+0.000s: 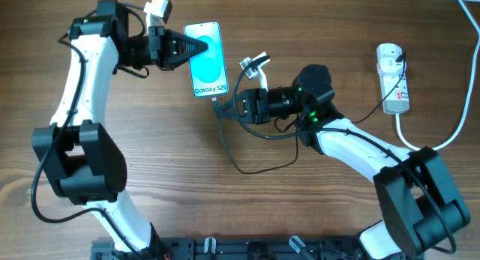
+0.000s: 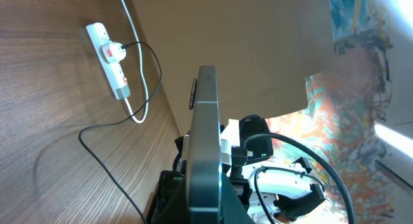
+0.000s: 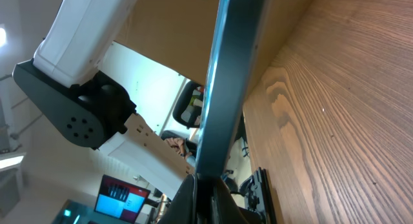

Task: Plug charger to phone and switch on socket
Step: 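Push the USB-C plug into the phone's port while the left gripper holds the phone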

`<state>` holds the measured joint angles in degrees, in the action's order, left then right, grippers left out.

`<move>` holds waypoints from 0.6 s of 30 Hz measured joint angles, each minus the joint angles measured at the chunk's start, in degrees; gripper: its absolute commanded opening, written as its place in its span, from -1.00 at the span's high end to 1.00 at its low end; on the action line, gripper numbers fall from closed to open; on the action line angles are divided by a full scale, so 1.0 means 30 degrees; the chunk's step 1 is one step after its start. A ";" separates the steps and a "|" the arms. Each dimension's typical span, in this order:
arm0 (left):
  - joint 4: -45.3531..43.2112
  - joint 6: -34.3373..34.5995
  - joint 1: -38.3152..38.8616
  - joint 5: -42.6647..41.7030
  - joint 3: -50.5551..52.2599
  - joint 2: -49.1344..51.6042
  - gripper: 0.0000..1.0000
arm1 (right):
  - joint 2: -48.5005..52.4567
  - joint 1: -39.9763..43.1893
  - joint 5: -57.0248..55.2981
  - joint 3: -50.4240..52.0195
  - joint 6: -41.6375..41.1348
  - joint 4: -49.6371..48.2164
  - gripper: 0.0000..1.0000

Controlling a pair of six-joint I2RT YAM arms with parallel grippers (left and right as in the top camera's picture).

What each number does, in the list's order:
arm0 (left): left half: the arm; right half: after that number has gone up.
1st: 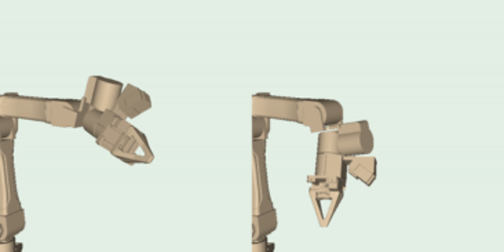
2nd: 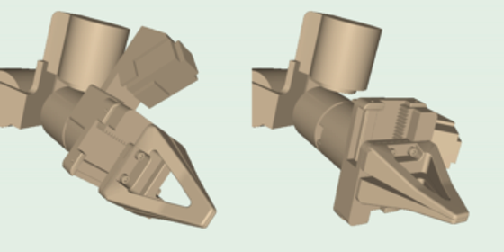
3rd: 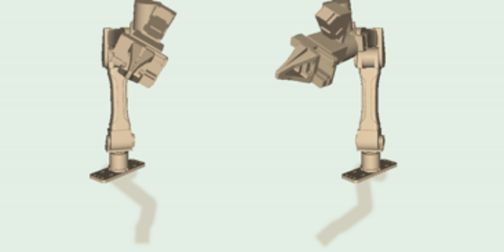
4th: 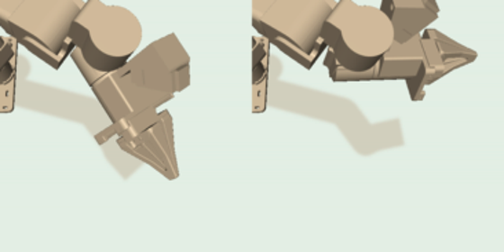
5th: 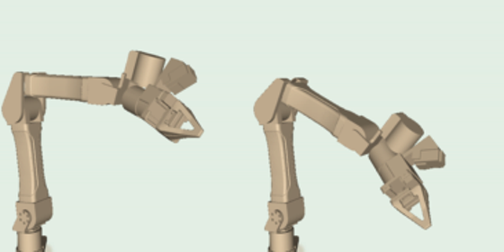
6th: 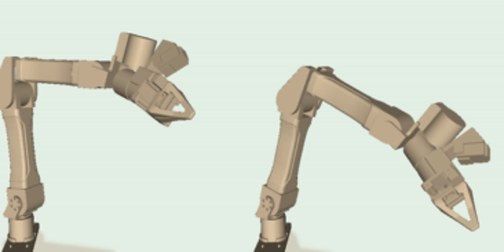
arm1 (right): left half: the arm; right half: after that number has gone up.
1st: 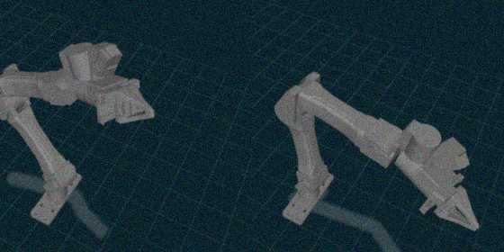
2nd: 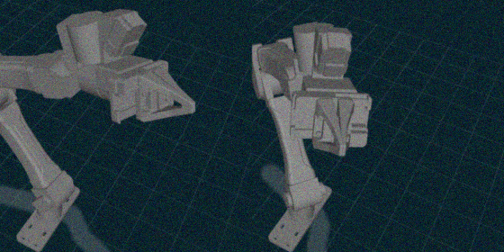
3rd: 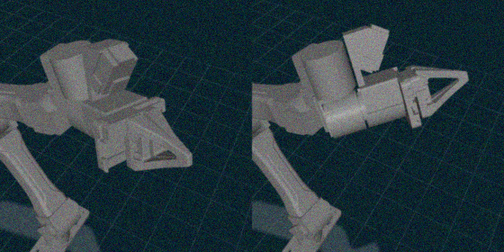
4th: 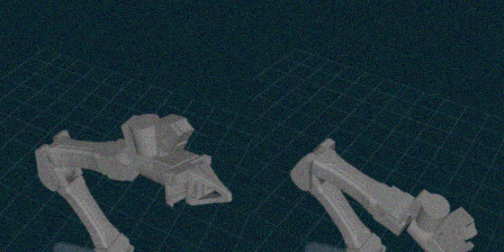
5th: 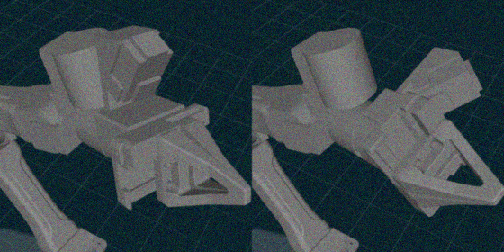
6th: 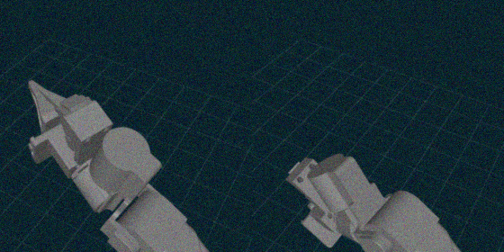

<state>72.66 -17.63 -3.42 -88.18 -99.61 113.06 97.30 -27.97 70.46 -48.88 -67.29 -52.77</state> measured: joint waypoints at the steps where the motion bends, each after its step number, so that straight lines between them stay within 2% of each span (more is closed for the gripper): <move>1: 0.0000 0.0000 0.0000 0.0000 0.0000 0.0000 0.92 | 0.0007 0.0000 0.0000 0.0000 0.0000 0.0000 0.91; 18: -0.0022 -0.0007 0.0313 0.0000 0.0000 0.0000 0.92 | 0.0000 0.0000 -0.0189 0.0000 -0.0066 -0.0015 0.91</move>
<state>72.60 -17.65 -2.48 -88.18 -99.61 113.06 97.30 -27.97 69.89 -48.88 -67.48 -52.82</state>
